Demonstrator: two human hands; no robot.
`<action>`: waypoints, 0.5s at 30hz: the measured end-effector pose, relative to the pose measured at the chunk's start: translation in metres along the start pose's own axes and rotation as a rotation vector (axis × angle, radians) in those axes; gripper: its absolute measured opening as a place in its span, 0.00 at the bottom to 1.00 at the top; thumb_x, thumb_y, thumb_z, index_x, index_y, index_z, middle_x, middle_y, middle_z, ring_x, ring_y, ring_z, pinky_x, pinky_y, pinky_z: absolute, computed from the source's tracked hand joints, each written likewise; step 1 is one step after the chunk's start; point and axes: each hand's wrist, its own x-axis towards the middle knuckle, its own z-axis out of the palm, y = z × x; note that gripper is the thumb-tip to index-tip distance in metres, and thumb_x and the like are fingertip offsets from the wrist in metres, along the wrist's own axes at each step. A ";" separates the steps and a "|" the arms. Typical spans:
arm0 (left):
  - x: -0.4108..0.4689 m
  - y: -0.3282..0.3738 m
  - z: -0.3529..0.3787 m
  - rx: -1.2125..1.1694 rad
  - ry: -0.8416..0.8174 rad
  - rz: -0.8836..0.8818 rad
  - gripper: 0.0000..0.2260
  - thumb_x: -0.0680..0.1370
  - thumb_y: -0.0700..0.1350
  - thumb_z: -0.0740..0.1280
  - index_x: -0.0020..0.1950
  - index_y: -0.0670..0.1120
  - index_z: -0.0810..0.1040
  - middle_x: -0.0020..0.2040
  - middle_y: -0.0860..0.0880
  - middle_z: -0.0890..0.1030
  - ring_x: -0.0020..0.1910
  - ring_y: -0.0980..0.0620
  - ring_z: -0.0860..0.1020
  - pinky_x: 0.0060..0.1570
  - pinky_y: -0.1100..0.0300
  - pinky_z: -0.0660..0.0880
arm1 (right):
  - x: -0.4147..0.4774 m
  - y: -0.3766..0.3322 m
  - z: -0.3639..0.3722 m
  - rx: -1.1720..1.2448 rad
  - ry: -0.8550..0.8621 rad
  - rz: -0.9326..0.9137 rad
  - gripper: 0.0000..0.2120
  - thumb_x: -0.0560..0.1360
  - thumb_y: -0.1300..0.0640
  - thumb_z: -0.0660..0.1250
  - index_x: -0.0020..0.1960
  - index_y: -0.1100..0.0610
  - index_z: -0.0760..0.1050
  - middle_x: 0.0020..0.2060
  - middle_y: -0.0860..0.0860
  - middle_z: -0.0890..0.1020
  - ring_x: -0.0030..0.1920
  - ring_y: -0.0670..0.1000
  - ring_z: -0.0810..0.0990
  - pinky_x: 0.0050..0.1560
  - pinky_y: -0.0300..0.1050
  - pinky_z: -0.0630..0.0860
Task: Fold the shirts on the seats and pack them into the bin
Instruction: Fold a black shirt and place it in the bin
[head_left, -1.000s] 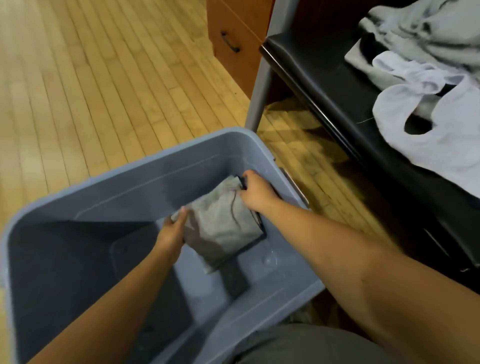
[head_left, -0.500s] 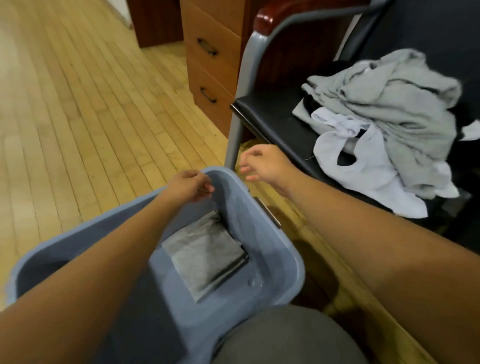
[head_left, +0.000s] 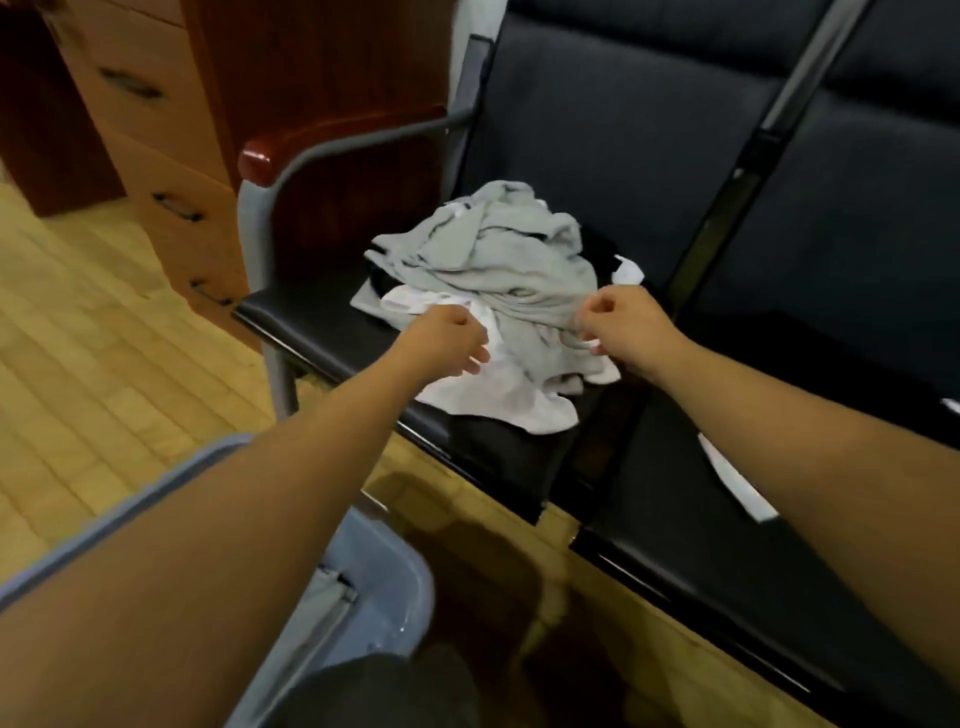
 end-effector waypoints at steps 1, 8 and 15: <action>0.003 0.009 0.021 0.052 -0.056 0.040 0.07 0.81 0.40 0.62 0.49 0.39 0.78 0.45 0.42 0.84 0.39 0.47 0.81 0.41 0.59 0.78 | -0.006 0.016 -0.018 -0.021 0.022 0.035 0.05 0.76 0.62 0.67 0.45 0.64 0.80 0.38 0.57 0.81 0.42 0.57 0.81 0.45 0.52 0.80; 0.007 0.076 0.164 0.142 -0.410 0.029 0.05 0.83 0.44 0.62 0.56 0.44 0.76 0.48 0.46 0.82 0.42 0.50 0.79 0.45 0.58 0.76 | -0.059 0.145 -0.113 -0.297 0.092 0.286 0.11 0.77 0.59 0.69 0.57 0.62 0.77 0.53 0.58 0.81 0.57 0.59 0.80 0.52 0.50 0.77; -0.008 0.067 0.248 0.150 -0.464 -0.063 0.09 0.81 0.41 0.66 0.59 0.41 0.72 0.58 0.42 0.75 0.61 0.43 0.77 0.55 0.51 0.80 | -0.111 0.228 -0.118 -0.439 0.070 0.364 0.15 0.81 0.52 0.66 0.63 0.61 0.75 0.56 0.57 0.78 0.54 0.58 0.80 0.55 0.52 0.78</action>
